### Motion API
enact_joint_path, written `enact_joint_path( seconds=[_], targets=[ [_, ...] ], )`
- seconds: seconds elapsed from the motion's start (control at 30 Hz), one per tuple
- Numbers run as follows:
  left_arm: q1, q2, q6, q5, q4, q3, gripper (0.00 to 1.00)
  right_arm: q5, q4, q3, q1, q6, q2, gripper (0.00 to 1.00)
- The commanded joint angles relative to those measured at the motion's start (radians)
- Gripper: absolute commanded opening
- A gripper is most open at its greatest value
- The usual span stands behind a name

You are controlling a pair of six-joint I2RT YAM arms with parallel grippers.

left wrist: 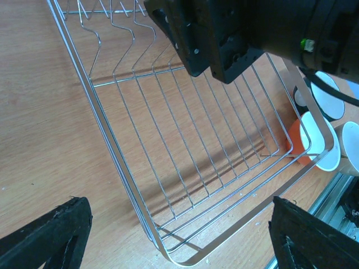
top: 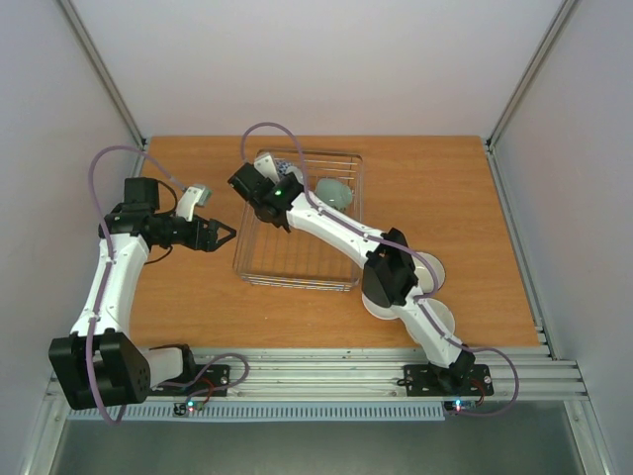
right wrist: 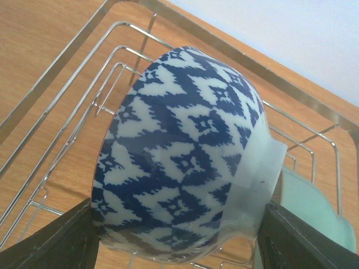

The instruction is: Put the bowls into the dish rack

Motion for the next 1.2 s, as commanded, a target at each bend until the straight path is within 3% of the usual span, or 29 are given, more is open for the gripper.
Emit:
enact_joint_path(
  seconds=[0.0,0.4,0.63,0.8,1.03,1.17],
  targets=[
    [-0.001,0.005,0.016,0.017,0.030,-0.010,0.86,-0.001,-0.005,0.048,-0.007,-0.010,0.036,0.01],
    [-0.001,0.004,0.016,0.018,0.026,-0.010,0.86,-0.049,-0.018,0.084,-0.018,0.003,0.083,0.03],
    [-0.001,0.004,0.016,0.018,0.026,-0.010,0.86,-0.067,-0.014,0.087,-0.021,0.001,0.095,0.48],
    [-0.002,0.001,0.019,0.016,0.026,-0.011,0.87,-0.076,0.007,0.072,-0.021,-0.007,0.090,0.71],
    [-0.002,-0.003,0.013,-0.012,0.030,-0.011,0.93,-0.121,0.138,-0.086,-0.021,-0.065,-0.032,0.87],
    [-0.001,-0.004,0.009,-0.017,0.033,-0.011,0.97,-0.192,0.143,-0.124,-0.035,-0.096,-0.108,0.90]
  ],
)
